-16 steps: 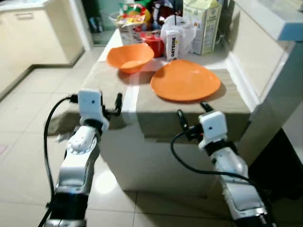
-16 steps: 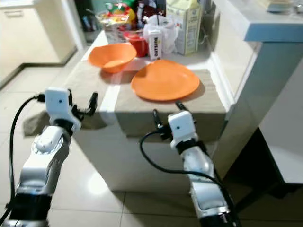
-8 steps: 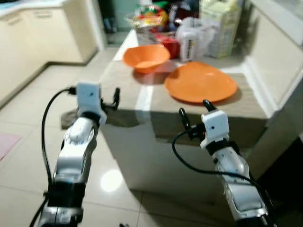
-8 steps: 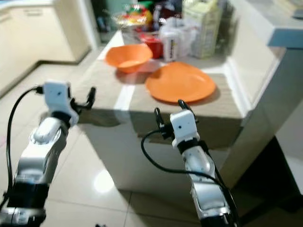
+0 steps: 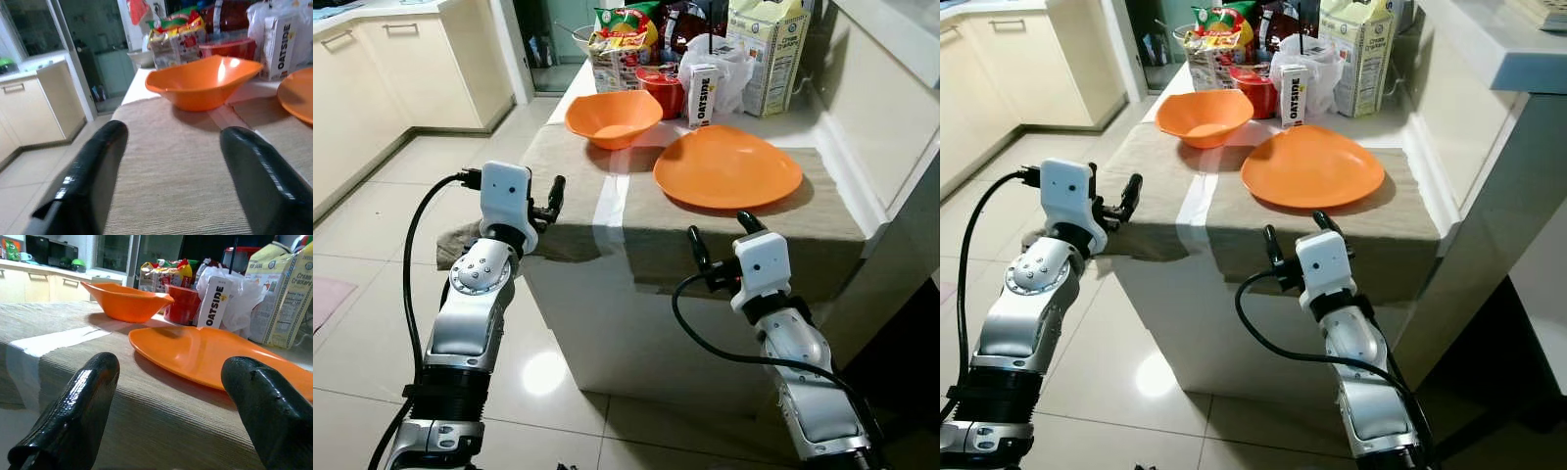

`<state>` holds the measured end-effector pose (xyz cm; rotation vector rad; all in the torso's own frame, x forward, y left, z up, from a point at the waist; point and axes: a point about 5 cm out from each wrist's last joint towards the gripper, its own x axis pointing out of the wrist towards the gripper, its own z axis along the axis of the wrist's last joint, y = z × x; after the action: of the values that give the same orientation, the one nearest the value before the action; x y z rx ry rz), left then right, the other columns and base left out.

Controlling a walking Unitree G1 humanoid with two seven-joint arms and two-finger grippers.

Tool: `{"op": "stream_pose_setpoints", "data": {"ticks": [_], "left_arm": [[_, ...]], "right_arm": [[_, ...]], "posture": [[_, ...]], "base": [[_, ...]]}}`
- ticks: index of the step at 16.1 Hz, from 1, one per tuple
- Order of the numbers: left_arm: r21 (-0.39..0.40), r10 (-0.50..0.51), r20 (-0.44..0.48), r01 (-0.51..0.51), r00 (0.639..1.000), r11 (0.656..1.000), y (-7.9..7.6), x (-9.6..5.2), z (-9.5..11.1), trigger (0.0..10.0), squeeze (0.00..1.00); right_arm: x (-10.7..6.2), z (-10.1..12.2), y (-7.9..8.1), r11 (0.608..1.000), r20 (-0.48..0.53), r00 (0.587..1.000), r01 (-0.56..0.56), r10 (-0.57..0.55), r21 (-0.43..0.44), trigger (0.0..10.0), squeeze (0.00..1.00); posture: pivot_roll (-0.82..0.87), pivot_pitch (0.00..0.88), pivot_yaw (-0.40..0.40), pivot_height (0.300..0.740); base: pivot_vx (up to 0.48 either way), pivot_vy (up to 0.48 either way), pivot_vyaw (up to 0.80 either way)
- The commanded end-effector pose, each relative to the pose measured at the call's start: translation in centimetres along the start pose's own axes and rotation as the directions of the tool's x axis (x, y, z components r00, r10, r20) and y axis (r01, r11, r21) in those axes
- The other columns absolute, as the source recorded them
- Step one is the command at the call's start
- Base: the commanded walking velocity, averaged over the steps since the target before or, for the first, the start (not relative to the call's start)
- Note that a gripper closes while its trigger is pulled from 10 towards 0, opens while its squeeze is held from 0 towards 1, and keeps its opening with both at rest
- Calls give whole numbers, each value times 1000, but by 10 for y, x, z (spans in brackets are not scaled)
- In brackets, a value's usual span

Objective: Setting the table

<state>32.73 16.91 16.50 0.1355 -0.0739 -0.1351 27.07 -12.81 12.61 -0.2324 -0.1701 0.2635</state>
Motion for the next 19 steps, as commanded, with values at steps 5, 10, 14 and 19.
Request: {"op": "stream_pose_setpoints", "data": {"ticks": [5,10,14,19], "left_arm": [[-81,-94,-6,94,996,992,0,13,4,0,0],[-100,-184,50,188,982,977,-7,31,20,0,0],[-70,-189,77,194,979,978,-10,33,22,0,0],[-100,-187,91,196,978,976,-13,30,17,0,0]], "right_arm": [[-1,5,1,1000,16,1000,-8,8,-9,10000,0],[-2,5,2,1000,14,1000,-6,6,-7,10000,0],[-3,5,0,1000,10,1000,-7,7,-12,10000,0],[-2,7,-2,1000,16,1000,-4,4,-7,10000,0]], "posture": [[-170,0,113,740],[-170,0,112,740],[-182,0,108,740],[-177,0,102,740]], "base": [[0,0,0],[0,0,0],[0,0,0],[0,0,0]]}}
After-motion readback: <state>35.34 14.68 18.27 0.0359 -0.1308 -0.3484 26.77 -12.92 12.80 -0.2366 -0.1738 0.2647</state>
